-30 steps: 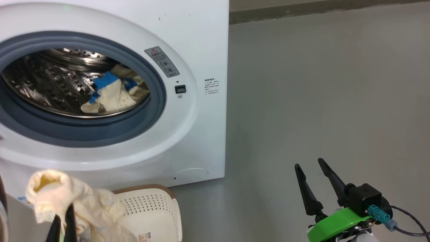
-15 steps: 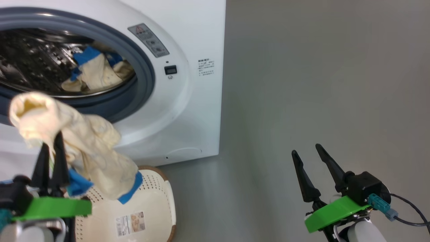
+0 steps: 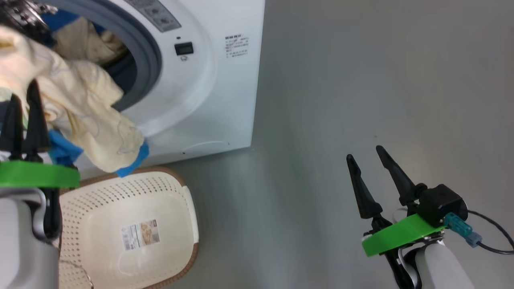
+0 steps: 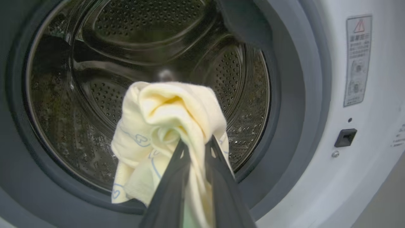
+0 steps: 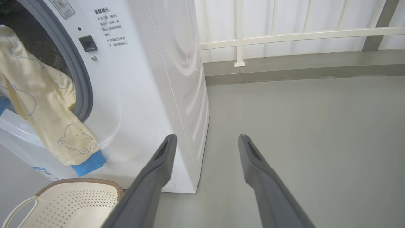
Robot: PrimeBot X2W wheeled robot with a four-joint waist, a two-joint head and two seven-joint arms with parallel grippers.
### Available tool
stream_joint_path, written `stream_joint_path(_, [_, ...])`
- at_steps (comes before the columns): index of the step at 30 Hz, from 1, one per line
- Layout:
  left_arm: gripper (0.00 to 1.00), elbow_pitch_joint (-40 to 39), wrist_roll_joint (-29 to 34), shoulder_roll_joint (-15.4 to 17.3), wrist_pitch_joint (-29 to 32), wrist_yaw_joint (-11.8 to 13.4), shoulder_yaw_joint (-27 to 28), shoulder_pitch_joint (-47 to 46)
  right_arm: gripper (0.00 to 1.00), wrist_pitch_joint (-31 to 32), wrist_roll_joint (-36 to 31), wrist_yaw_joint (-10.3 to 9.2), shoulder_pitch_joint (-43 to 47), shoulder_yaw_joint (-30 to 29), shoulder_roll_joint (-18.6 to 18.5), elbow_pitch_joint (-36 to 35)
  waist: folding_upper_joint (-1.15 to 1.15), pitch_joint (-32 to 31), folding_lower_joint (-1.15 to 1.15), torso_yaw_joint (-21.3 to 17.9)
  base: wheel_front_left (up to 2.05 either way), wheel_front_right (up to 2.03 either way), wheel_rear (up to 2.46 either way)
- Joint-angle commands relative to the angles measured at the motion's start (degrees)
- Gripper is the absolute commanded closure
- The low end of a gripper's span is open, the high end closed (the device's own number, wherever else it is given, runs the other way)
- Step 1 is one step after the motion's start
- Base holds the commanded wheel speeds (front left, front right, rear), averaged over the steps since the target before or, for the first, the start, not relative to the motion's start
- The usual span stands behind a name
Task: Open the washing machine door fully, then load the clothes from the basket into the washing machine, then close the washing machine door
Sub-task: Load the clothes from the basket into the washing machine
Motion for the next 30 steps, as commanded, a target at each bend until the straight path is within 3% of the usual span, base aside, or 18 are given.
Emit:
stream_joint_path(1, [1.00, -0.08, -0.70, 2.73, -0.46, -0.16, 1.29, -2.55, 0.00, -0.28, 0.40, 0.17, -1.10, 1.43, 0.12, -1.55, 0.00, 3.15, 0.00, -0.41, 0.00, 0.00, 0.00])
stream_joint_path(10, [1.00, 11.78, -5.92, 7.77, -0.41, -0.16, -3.13, -15.54, 0.00, -0.28, 1.14, 0.17, -2.78, 1.90, 0.12, -2.25, 0.00, 8.81, 0.00, -1.09, 0.00, 0.00, 0.00])
stream_joint_path(18, [1.00, 21.05, -11.98, 11.30, 3.64, -0.16, -7.78, -26.90, 0.00, -0.28, 1.31, 0.17, -3.65, 2.01, 0.12, -2.67, 0.00, 13.71, 0.00, -1.39, 0.00, 0.00, 0.00])
stream_joint_path(30, [1.00, 27.12, -20.09, 15.95, 11.11, -0.16, -17.05, -38.96, 0.00, -0.28, 1.74, 0.17, -5.46, 4.64, 0.12, -2.91, 0.00, 20.10, 0.00, -2.58, 0.00, 0.00, 0.00])
